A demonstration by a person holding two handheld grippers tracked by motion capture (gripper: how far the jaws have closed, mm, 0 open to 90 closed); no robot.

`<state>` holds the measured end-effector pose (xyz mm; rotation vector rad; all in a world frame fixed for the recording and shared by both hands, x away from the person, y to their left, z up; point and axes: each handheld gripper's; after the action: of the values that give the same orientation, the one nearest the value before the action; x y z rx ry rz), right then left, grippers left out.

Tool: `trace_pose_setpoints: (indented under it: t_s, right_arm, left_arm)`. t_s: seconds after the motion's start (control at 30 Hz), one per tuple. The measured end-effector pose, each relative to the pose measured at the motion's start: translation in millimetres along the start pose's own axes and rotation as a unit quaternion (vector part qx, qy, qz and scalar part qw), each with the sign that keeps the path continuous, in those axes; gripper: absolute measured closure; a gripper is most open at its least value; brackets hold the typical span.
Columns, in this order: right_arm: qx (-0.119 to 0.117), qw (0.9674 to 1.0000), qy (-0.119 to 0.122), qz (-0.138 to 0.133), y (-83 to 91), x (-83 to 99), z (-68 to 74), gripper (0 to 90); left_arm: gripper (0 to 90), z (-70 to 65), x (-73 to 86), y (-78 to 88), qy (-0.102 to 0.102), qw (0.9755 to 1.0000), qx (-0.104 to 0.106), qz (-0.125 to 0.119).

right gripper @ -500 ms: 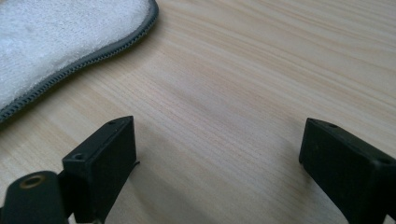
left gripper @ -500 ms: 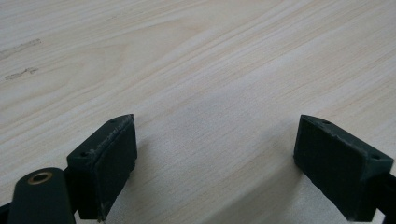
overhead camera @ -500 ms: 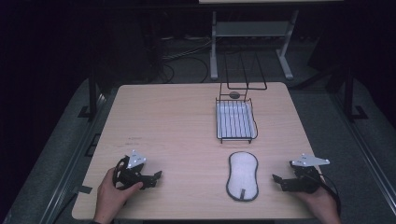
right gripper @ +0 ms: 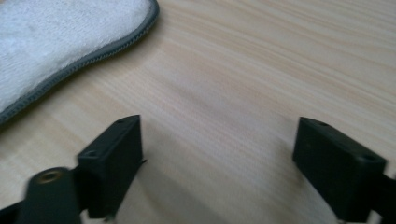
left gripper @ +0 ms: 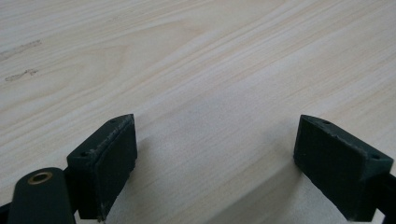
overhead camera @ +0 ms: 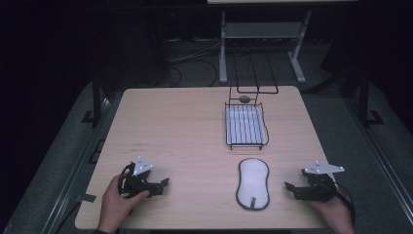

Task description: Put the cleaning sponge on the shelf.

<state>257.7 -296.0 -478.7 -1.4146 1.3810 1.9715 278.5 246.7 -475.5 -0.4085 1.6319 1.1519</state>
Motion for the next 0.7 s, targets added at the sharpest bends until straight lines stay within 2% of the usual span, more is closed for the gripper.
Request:
trace_pose_setpoints:
  t_s: [0.1,0.23,0.33,0.37,0.4,0.53,0.63,0.7]
  right_arm:
    - [-0.001,1.0,-0.009,0.003,4.6,-1.8,-0.1,25.4]
    - [-0.011,0.9999,-0.012,-0.005,9.0,-6.9,-0.9,39.7]
    - [-0.019,0.9996,-0.013,-0.014,10.2,-11.3,-0.6,54.1]
    - [-0.019,0.9996,-0.013,-0.014,10.2,-11.3,-0.6,54.1]
    - [-0.029,0.9994,-0.012,-0.012,10.3,-14.8,0.3,64.2]
    - [-0.043,0.9989,-0.016,-0.006,8.9,-22.4,4.5,81.5]
    - [-0.048,0.9987,-0.014,-0.004,6.4,-27.3,8.2,89.7]
    - [-0.054,0.9985,-0.009,-0.006,3.4,-32.0,10.3,89.8]
  left_arm:
    - [12.6,0.3,-0.5,-0.9,0.0,1.0,-0.001,0.0]
    - [12.6,0.2,-0.5,-0.9,0.001,1.0,-0.001,0.0]
    - [12.6,0.2,-0.6,-0.9,0.0,1.0,-0.001,0.0]
    - [12.6,0.2,-0.6,-0.9,0.0,1.0,-0.001,0.0]
    - [12.6,0.2,-0.6,-1.1,0.0,1.0,-0.001,0.001]
    - [12.6,0.2,-0.7,-1.1,0.0,1.0,-0.001,0.001]
    - [12.6,0.2,-0.6,-1.1,0.0,1.0,-0.001,0.0]
    - [12.7,0.2,-0.6,-1.0,0.0,1.0,-0.001,0.0]
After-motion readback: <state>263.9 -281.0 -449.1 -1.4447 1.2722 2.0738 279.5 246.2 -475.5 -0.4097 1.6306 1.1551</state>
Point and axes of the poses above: each handheld gripper's, and its own axes: y roughly backward along the jaws, x roughly out of its underside, z roughly to its left, and after that the axes turned 15 degrees about -z, right-handed
